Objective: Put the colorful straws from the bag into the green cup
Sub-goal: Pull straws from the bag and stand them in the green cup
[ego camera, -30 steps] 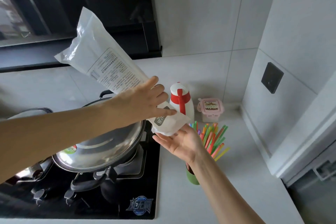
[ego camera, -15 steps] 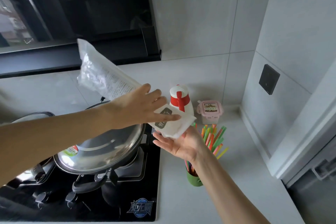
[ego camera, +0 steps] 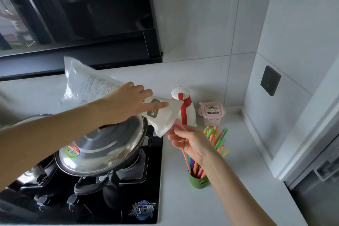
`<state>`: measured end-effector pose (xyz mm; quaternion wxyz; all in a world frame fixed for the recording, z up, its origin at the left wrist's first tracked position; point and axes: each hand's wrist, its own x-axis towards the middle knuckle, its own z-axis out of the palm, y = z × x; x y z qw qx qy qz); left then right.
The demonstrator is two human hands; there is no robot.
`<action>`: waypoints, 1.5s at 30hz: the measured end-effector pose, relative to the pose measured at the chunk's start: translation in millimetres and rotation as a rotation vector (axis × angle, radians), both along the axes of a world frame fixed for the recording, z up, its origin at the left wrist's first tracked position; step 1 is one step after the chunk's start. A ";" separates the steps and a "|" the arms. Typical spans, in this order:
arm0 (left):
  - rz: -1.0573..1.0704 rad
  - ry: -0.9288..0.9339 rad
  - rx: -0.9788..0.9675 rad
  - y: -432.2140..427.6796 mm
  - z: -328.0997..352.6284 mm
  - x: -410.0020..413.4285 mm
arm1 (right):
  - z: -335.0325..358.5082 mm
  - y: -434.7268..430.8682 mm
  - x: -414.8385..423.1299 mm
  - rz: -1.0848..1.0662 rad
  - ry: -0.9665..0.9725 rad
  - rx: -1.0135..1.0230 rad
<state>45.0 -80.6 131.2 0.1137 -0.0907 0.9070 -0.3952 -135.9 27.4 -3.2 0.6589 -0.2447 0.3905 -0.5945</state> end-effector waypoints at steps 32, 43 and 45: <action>0.262 0.540 0.545 20.1 -97.7 79.6 | 23.5 66.1 -85.8 -0.798 1.255 -0.424; 0.308 0.552 0.550 16.6 -107.4 82.4 | 26.7 50.4 -78.9 -0.476 1.654 -0.681; 0.296 0.544 0.542 16.8 -108.6 78.8 | 13.7 46.2 -68.8 -0.397 1.731 -0.736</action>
